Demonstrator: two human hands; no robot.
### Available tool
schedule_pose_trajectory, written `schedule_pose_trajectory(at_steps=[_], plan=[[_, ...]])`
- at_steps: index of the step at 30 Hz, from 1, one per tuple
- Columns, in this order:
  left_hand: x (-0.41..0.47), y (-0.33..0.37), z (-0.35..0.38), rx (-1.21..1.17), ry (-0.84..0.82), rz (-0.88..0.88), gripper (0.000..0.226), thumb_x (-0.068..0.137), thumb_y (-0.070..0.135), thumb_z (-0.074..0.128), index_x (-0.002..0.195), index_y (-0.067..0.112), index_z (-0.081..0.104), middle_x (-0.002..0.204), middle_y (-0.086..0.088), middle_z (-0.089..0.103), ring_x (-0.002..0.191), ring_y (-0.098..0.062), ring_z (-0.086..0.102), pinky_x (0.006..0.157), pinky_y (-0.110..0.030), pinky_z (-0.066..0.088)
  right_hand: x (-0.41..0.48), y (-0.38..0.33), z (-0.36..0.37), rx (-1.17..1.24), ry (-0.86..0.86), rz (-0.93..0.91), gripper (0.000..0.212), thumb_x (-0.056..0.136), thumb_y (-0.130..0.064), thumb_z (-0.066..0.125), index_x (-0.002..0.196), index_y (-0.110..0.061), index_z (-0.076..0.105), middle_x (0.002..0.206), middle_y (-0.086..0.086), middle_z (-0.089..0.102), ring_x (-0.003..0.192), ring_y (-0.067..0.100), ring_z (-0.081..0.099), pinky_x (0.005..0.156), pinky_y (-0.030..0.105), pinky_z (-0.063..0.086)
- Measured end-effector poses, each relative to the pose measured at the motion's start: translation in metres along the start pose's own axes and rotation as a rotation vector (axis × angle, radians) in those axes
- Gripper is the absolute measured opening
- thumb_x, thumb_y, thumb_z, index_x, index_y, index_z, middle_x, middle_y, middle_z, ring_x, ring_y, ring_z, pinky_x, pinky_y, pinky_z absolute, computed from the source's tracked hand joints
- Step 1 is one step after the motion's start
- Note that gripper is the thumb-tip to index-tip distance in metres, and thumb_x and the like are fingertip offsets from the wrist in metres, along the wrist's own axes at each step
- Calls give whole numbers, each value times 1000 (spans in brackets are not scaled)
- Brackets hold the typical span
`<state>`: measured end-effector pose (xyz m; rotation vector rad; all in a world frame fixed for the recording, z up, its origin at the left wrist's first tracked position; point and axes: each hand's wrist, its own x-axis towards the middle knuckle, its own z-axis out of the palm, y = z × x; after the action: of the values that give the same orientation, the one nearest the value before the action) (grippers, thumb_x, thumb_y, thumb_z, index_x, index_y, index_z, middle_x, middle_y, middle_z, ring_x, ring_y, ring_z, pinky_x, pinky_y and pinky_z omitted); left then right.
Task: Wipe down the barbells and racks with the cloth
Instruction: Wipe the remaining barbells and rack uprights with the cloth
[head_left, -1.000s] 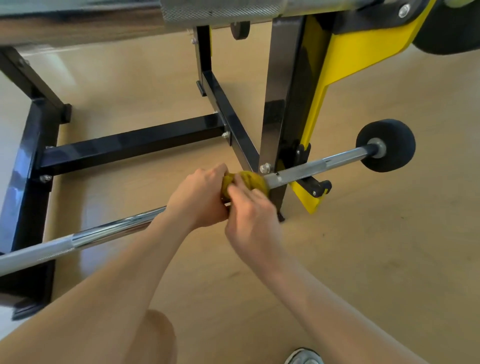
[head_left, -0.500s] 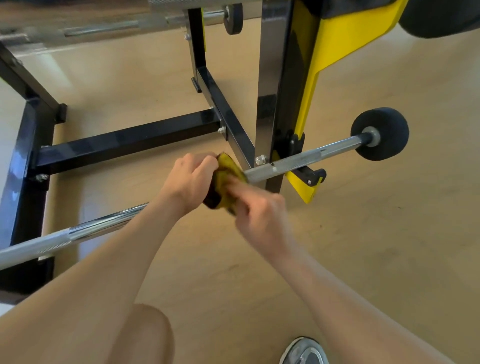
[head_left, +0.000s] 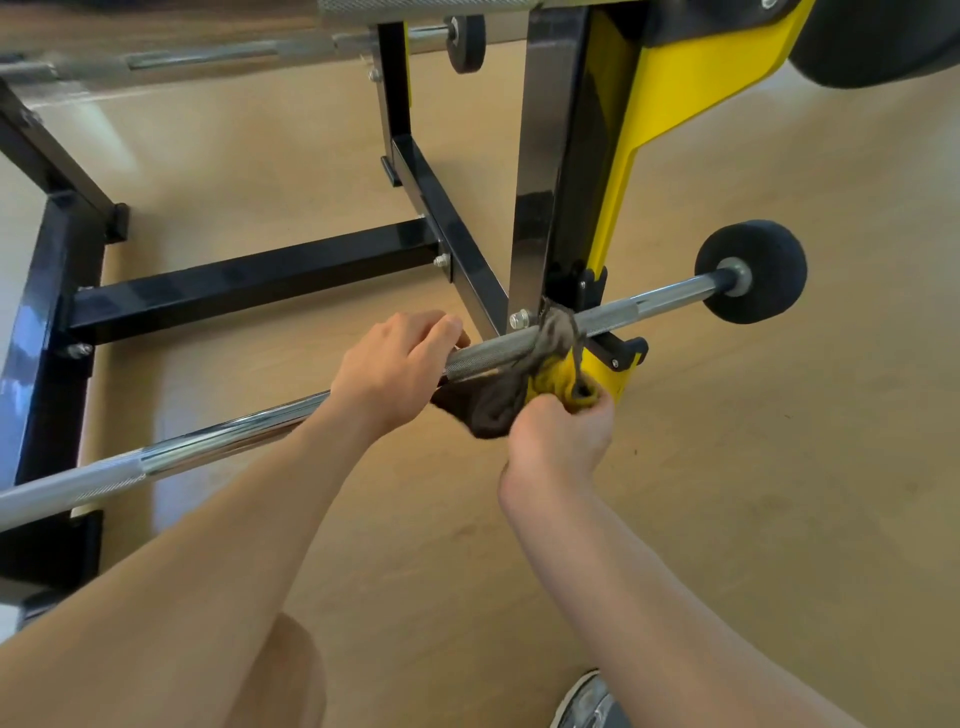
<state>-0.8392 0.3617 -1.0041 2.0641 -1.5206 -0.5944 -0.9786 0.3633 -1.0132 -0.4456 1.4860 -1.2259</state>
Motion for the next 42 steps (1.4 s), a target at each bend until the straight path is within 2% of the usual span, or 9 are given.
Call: schedule_pose_trajectory(at_steps=[8, 14, 17, 20, 25, 30, 33, 37, 42], plan=[[9, 1, 6, 57, -20, -4, 34, 107, 49, 27, 111, 37, 59, 104, 10, 64, 92, -11, 56, 84, -44, 54, 40, -15, 7, 214, -260, 381, 21, 100, -12, 52, 114, -14, 68, 126, 28, 68, 117, 44, 68, 101, 59, 55], [9, 3, 6, 12, -12, -39, 46, 105, 54, 20, 111, 39, 63, 109, 11, 66, 100, -12, 58, 90, -44, 53, 17, 8, 9, -209, -561, 500, 30, 102, -9, 60, 132, -11, 60, 112, 12, 74, 106, 26, 70, 101, 41, 56], [8, 2, 6, 24, -15, -24, 47, 106, 53, 20, 109, 37, 63, 106, 12, 67, 97, -10, 58, 86, -42, 53, 46, -4, 2, -9, -389, 419, 30, 100, -5, 62, 129, -11, 57, 108, 14, 72, 93, 23, 71, 77, 31, 64], [9, 1, 7, 78, -15, 1, 45, 106, 52, 20, 109, 36, 62, 105, 8, 67, 92, -11, 57, 80, -39, 53, 61, -8, 4, 250, -305, 404, 27, 101, -2, 57, 125, -14, 64, 113, 16, 76, 103, 28, 74, 94, 44, 61], [9, 1, 9, 117, -12, 2, 50, 102, 55, 16, 109, 35, 61, 105, 7, 66, 93, -14, 55, 72, -34, 46, 37, 12, 5, -2, -506, 502, 36, 100, 3, 51, 130, -13, 64, 112, 15, 74, 99, 23, 68, 74, 30, 57], [8, 3, 8, 113, -14, -3, 50, 107, 56, 16, 111, 36, 62, 107, 7, 67, 96, -16, 57, 82, -40, 53, 45, -22, -4, -400, -643, 342, 9, 99, -9, 58, 105, -6, 64, 79, 10, 63, 64, 17, 52, 44, 24, 40], [7, 6, 8, 230, -37, 9, 41, 110, 49, 20, 100, 32, 57, 96, 6, 64, 85, -19, 56, 72, -39, 49, 47, -73, -16, -483, -612, 180, 17, 96, -25, 68, 99, -9, 70, 84, 11, 72, 72, 22, 68, 49, 28, 51], [8, 9, 14, 577, -18, 59, 28, 110, 38, 28, 93, 24, 44, 75, 1, 54, 67, -22, 52, 63, -41, 55, 70, -126, -37, -880, -13, -860, 22, 103, -22, 55, 106, -11, 73, 100, 6, 72, 89, 20, 59, 75, 11, 45], [12, 4, 20, 683, -15, 93, 25, 109, 41, 24, 104, 26, 43, 73, 6, 48, 61, -16, 44, 48, -31, 32, 77, -73, -25, -1322, -126, -1125, 28, 99, -26, 48, 111, -11, 69, 94, 4, 69, 97, 24, 64, 85, 37, 53]])
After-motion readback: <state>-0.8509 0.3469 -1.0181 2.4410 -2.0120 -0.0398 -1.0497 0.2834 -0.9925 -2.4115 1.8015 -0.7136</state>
